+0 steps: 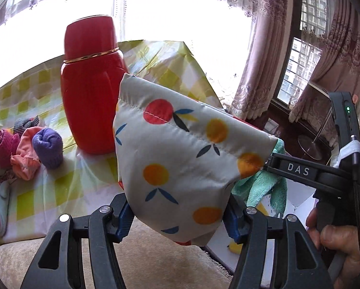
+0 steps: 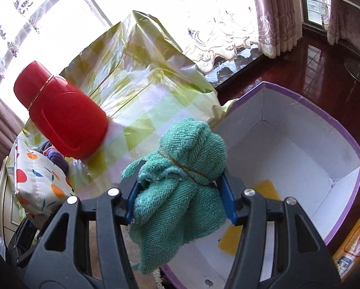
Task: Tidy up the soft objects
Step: 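Carry the pouch to the box and release it with the left tool while the right tool carries the towel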
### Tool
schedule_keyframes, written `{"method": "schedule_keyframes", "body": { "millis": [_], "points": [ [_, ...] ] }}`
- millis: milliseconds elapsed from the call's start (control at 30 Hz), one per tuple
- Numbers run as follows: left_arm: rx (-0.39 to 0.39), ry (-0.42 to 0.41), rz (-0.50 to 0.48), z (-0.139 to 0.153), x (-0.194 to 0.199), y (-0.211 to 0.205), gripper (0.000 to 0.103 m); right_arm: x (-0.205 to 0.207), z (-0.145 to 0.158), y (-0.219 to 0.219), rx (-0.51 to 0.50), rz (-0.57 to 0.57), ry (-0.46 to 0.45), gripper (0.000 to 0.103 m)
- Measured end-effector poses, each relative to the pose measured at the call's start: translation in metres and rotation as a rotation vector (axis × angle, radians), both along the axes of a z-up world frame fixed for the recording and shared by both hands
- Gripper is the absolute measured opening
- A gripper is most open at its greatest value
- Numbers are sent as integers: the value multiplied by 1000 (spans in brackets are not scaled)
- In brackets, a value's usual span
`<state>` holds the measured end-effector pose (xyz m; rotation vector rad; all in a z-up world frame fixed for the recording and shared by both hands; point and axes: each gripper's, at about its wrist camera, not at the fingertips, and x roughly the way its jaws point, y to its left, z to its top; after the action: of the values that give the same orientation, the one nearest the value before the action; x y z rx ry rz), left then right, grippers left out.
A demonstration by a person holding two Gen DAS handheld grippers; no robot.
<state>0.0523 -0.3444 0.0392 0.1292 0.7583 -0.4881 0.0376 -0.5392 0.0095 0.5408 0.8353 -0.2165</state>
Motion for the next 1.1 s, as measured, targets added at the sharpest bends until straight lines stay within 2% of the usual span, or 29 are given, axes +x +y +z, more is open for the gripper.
{"method": "schedule_keyframes", "body": {
  "millis": [267,333,400,467,633,833,1100],
  "points": [
    [108,9,-153,-10,-8,-49,69,-9,-1,-34,-20,-99,5,60],
    [152,59,-182,-22,-4,-59,76,-9,-2,-38,-25,-110,10,60],
    [175,128,-192,-34,1,-62,76,-10,-5,-41,-27,-118,16,60],
    [155,186,-191,-39,7,-57,76,-11,-8,-43,-24,-123,21,60],
    [85,229,-145,-36,16,-40,81,-12,-13,-44,-20,-117,36,60],
    [123,238,-213,-41,10,-55,83,-12,-16,-45,-11,-117,43,61],
    [69,270,-149,-41,19,-40,83,-12,-20,-47,-16,-124,54,62]
  ]
}}
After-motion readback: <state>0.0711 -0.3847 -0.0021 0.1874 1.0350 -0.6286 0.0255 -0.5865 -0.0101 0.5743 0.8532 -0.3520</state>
